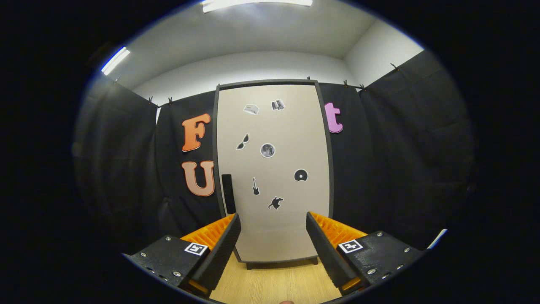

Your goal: Open the shoe cabinet door, grab the shoes and put them into the shoe cabinet, then close the shoe cabinet door.

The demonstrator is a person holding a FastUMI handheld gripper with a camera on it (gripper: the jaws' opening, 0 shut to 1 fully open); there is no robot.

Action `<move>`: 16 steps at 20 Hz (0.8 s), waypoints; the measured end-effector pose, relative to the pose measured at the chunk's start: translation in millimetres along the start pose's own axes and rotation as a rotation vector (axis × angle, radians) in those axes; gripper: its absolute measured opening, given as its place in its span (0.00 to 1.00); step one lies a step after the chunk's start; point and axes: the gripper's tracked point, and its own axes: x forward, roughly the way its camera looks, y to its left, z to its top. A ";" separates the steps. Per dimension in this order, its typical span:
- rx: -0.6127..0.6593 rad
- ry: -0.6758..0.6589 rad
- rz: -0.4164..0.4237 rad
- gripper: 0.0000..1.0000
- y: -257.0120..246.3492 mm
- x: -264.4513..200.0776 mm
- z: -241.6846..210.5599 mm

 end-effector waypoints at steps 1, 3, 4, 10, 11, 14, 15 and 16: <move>0.010 0.005 -0.007 0.97 -4.0 -8.1 -1.2; 0.023 0.025 -0.025 0.97 -10.5 -19.9 -6.0; 0.031 0.025 -0.026 0.97 -11.2 -25.0 -5.4; 0.019 0.020 -0.011 0.97 0.2 -39.5 -0.2; 0.017 0.018 -0.010 0.97 2.7 -40.6 0.9; 0.009 0.010 -0.009 0.97 8.3 -43.2 6.3; 0.005 0.008 -0.007 0.97 11.6 -44.0 7.9; 0.000 0.005 -0.008 0.97 14.3 -42.2 8.4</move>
